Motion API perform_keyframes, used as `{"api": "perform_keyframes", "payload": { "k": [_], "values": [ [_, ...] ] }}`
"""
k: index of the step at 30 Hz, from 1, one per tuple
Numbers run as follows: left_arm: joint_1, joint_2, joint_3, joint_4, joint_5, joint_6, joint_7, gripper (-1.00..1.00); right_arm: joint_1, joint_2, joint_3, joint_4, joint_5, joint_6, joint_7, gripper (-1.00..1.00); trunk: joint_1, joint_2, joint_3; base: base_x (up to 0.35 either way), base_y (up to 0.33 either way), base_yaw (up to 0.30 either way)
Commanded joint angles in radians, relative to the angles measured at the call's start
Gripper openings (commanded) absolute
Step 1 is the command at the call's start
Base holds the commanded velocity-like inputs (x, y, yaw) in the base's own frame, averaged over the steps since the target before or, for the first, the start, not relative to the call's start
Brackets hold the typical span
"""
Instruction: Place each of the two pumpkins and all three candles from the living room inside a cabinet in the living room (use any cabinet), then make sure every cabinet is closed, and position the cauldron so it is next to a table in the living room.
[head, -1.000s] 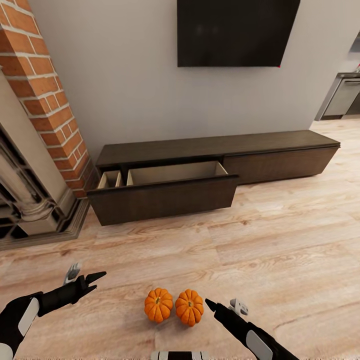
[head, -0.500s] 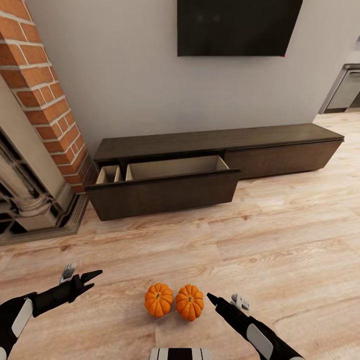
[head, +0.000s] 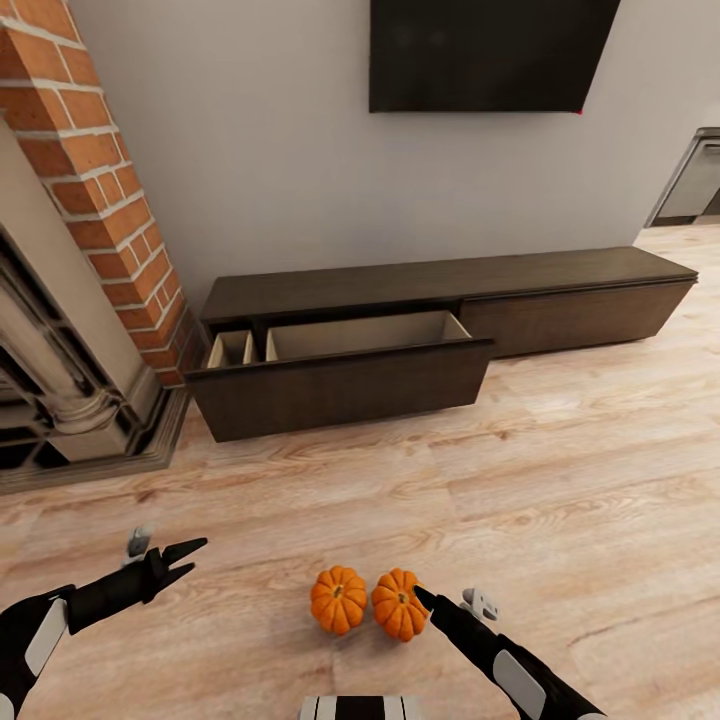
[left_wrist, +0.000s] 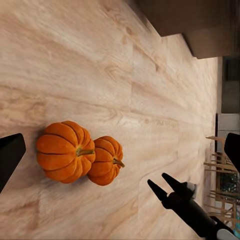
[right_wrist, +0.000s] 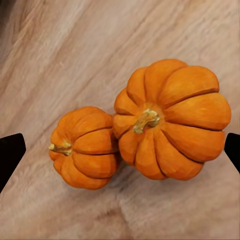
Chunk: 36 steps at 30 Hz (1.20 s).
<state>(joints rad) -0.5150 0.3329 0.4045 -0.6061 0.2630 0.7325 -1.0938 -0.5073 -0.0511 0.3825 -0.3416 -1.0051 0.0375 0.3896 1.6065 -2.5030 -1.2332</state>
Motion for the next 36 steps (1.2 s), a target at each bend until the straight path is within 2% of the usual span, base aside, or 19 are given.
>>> {"api": "perform_keyframes", "payload": {
  "k": [1, 9, 11, 15, 21, 28, 31, 32, 36],
  "values": [
    [0.000, 0.000, 0.000, 0.000, 0.003, 0.007, -0.007, 1.00, 0.000, -0.001, 0.004, 0.000, -0.010, 0.004, 0.001, 1.00, 0.000, 0.000, -0.001, 0.000, 0.061, 0.000],
    [0.000, 0.000, -0.001, 0.001, 0.001, 0.007, -0.018, 1.00, -0.001, -0.001, 0.004, 0.001, -0.011, 0.009, -0.007, 1.00, 0.000, 0.000, -0.001, 0.020, 0.076, 0.000],
    [0.000, 0.000, -0.001, 0.001, 0.002, 0.007, -0.018, 1.00, -0.002, -0.001, 0.004, 0.001, -0.013, 0.011, -0.029, 1.00, 0.000, 0.000, -0.001, 0.006, -0.070, 0.000],
    [0.000, 0.000, -0.001, 0.000, 0.001, 0.006, -0.020, 1.00, -0.002, -0.001, 0.004, 0.000, -0.011, 0.011, -0.121, 1.00, 0.000, 0.000, -0.001, 0.002, -0.094, 0.000],
    [0.000, 0.000, 0.001, 0.000, 0.002, 0.007, -0.021, 1.00, -0.002, 0.000, 0.004, 0.000, -0.010, 0.010, -0.138, 1.00, 0.000, 0.000, -0.001, 0.000, -0.011, 0.000],
    [0.000, 0.000, 0.003, -0.001, 0.002, 0.007, -0.024, 1.00, -0.008, 0.004, 0.007, -0.001, -0.006, 0.002, -0.138, 1.00, 0.003, -0.002, -0.028, 0.000, 0.000, 0.000],
    [0.000, 0.000, 0.002, -0.001, 0.002, 0.006, -0.023, 1.00, -0.025, 0.005, 0.008, 0.001, 0.026, 0.000, -0.141, 1.00, 0.004, -0.003, -0.039, 0.000, 0.000, 0.000],
    [0.000, 0.000, 0.001, -0.001, 0.001, 0.006, -0.023, 1.00, -0.039, 0.005, 0.008, 0.004, 0.048, 0.000, -0.143, 1.00, 0.005, -0.003, -0.043, 0.000, 0.000, 0.000],
    [0.000, 0.000, 0.001, -0.002, 0.002, 0.005, -0.024, 1.00, -0.070, 0.004, 0.007, 0.004, 0.073, 0.002, -0.144, 1.00, 0.007, -0.004, -0.059, 0.000, 0.000, 0.000]
  ]
}}
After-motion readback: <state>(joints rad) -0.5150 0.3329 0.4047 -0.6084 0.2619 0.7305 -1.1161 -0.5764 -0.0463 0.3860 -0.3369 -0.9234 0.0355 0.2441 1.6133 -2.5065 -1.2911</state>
